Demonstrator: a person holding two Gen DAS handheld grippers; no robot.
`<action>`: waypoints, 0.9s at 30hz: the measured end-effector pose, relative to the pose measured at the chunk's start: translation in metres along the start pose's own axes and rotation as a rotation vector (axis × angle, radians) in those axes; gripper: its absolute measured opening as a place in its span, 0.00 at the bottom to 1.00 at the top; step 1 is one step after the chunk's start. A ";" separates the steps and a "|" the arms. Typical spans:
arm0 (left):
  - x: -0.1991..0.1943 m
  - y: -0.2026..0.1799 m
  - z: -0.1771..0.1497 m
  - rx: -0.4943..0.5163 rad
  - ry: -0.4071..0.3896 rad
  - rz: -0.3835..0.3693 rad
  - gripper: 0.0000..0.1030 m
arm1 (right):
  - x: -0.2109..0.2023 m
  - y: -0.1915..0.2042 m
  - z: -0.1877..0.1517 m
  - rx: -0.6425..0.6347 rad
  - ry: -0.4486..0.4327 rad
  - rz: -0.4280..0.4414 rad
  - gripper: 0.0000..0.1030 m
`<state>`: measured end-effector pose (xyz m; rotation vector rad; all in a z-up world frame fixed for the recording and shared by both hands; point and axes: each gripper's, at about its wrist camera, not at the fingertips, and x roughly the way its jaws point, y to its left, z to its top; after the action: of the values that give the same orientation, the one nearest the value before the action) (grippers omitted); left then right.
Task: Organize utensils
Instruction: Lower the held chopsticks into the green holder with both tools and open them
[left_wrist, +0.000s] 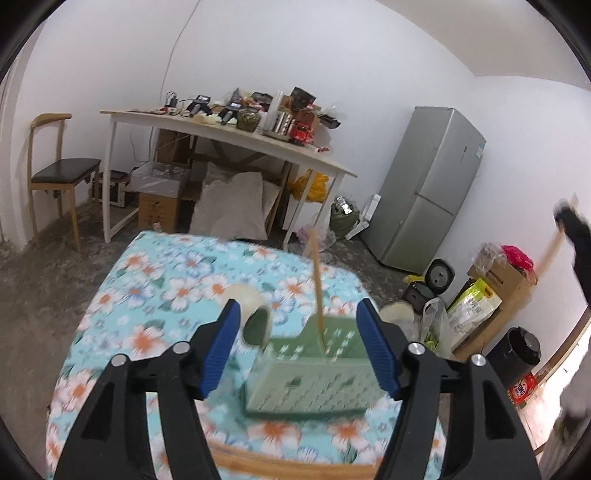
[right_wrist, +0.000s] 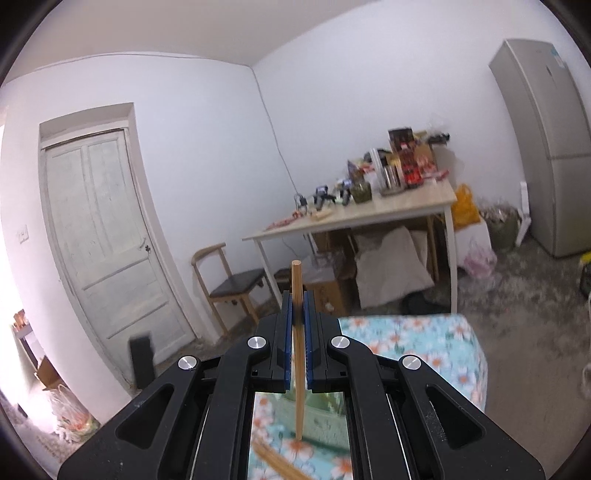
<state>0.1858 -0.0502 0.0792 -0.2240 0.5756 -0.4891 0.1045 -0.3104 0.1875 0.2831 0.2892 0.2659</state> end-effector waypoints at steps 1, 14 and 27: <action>-0.004 0.002 -0.006 0.002 0.009 0.005 0.64 | 0.006 0.000 0.006 -0.009 -0.008 0.000 0.04; -0.045 0.037 -0.066 0.012 0.067 0.120 0.73 | 0.098 -0.002 -0.002 -0.065 0.069 -0.106 0.04; -0.048 0.043 -0.074 0.005 0.082 0.145 0.77 | 0.087 -0.009 -0.029 -0.015 0.123 -0.116 0.38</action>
<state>0.1248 0.0063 0.0266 -0.1569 0.6652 -0.3601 0.1774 -0.2866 0.1365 0.2342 0.4239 0.1708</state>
